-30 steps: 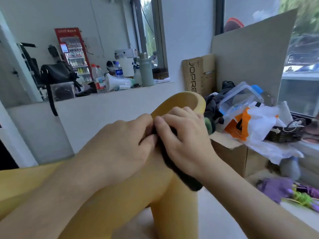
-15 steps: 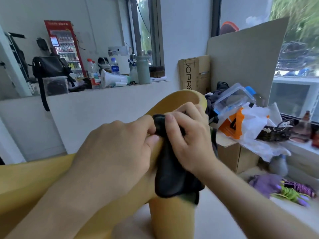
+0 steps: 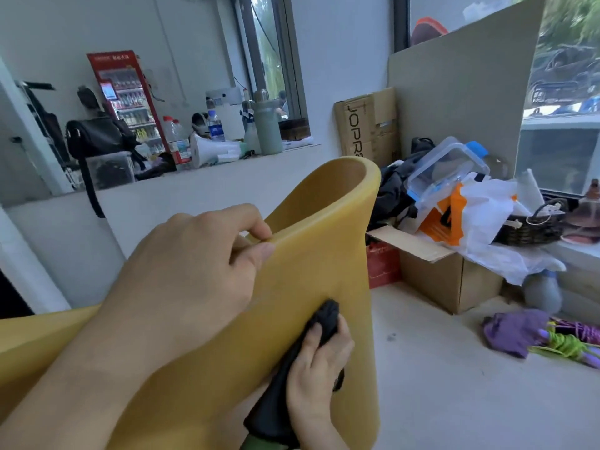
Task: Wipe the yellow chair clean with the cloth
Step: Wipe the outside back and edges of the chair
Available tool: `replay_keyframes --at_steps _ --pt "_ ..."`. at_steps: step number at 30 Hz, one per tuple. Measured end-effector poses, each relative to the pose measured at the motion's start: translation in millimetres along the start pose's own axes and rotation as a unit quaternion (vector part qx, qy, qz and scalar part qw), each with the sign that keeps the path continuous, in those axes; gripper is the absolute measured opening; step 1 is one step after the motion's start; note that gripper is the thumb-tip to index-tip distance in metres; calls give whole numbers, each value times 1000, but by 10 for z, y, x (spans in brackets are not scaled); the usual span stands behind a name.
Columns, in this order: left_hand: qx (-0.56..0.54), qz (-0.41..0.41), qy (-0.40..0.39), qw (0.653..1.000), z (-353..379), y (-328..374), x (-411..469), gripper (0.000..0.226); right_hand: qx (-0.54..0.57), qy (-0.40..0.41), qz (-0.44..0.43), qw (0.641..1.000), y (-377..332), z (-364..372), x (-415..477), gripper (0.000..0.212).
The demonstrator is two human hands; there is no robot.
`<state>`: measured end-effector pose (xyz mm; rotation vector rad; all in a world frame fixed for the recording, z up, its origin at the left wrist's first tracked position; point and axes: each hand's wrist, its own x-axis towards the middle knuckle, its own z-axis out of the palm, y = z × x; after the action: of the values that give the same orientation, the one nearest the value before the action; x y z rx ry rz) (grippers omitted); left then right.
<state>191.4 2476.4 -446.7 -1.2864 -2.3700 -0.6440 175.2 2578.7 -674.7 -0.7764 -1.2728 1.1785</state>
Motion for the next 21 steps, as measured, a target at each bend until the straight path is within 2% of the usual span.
replay_keyframes --at_steps 1,2,3,5,7,8,9,10,11,13,14,15,16,17,18,20,21 --pt "-9 -1 1 1000 1 -2 7 4 24 -3 93 995 -59 32 -20 34" --pt "-17 -3 1 1000 -1 -3 20 4 32 -8 123 992 -188 64 -26 29" --pt "-25 -7 -2 1000 -8 -2 32 4 53 -7 104 993 -411 65 -6 21" --pt "-42 -19 -12 999 -14 -12 52 6 135 35 -59 988 -982 8 58 16" --pt "-50 -27 -17 998 -20 -12 61 9 143 43 -235 960 -1230 5 150 21" --pt "-49 -27 -21 998 -19 -3 65 9 122 44 -289 949 -1180 28 171 23" --pt "-48 -29 -23 998 -16 2 59 7 99 49 -305 946 -1036 51 147 23" --pt "-47 -33 -21 998 -16 1 60 5 87 56 -281 954 -819 93 106 21" --pt "-49 -40 -20 998 -18 -1 60 4 86 62 -216 971 -587 123 76 16" --pt "-57 -46 -26 997 -15 1 43 5 110 83 29 990 -283 101 5 9" --pt "-62 -47 -27 997 -19 9 37 6 131 70 139 979 -259 96 -15 10" --pt "-67 -48 -26 996 -23 19 29 7 144 52 192 970 -356 91 -36 12" --pt "-69 -46 -21 996 -26 32 29 9 145 39 174 973 -555 90 -41 12" --pt "-69 -44 -16 996 -23 30 33 11 145 35 86 985 -799 88 -48 13" --pt "-70 -39 -15 997 -29 24 37 16 148 40 -42 987 -1098 75 -72 15" --pt "-81 -29 -23 996 -44 8 51 30 119 24 -256 959 -1422 75 -106 18" --pt "-83 -31 -26 996 -59 2 39 36 96 18 -315 944 -1386 87 -93 20"
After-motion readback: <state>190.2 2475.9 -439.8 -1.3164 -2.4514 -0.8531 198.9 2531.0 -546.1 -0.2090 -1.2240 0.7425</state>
